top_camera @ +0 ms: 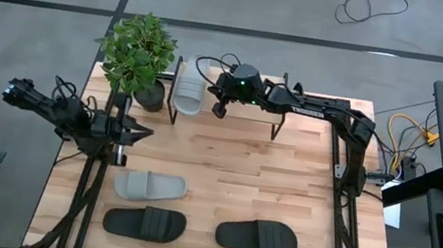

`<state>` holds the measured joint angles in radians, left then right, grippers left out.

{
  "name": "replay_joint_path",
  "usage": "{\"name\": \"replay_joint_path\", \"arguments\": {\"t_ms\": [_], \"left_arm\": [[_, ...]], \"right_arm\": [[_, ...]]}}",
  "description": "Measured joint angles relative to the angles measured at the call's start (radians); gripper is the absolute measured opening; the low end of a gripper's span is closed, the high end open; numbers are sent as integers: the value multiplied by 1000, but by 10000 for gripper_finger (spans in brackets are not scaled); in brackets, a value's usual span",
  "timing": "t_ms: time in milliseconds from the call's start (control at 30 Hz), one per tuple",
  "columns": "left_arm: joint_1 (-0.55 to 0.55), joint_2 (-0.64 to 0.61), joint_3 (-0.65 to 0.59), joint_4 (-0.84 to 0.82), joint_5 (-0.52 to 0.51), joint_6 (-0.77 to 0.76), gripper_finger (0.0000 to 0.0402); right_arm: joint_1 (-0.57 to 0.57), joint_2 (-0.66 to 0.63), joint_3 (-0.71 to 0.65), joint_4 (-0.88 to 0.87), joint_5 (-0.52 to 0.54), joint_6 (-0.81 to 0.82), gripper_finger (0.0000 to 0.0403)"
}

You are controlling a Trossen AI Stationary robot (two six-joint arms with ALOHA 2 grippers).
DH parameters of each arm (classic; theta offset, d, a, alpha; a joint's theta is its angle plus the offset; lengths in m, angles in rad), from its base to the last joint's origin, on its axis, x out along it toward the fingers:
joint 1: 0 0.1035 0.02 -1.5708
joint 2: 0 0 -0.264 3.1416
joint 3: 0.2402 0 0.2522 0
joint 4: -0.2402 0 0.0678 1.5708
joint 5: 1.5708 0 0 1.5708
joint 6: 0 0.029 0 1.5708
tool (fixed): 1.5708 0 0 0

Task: Pick and place slides into the shelf
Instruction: Put the right grey slipper on the shelf

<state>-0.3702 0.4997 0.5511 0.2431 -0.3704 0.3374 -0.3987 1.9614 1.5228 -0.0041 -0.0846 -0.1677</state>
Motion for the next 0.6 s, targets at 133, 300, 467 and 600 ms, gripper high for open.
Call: {"name": "replay_joint_path", "arguments": {"t_ms": [133, 300, 467, 600], "left_arm": [[-1, -4, -3, 0, 0, 0, 0], [-2, -4, -3, 0, 0, -1, 0], [-2, -3, -3, 0, 0, -1, 0], [-2, 0, -3, 0, 0, -1, 0]], "right_arm": [[-4, 28, 24, -1, 0, 4, 9], [-4, 37, 42, 1, 0, 3, 9], [-4, 37, 45, 7, 0, 3, 9], [-4, 37, 48, 8, 0, 3, 9]]}}
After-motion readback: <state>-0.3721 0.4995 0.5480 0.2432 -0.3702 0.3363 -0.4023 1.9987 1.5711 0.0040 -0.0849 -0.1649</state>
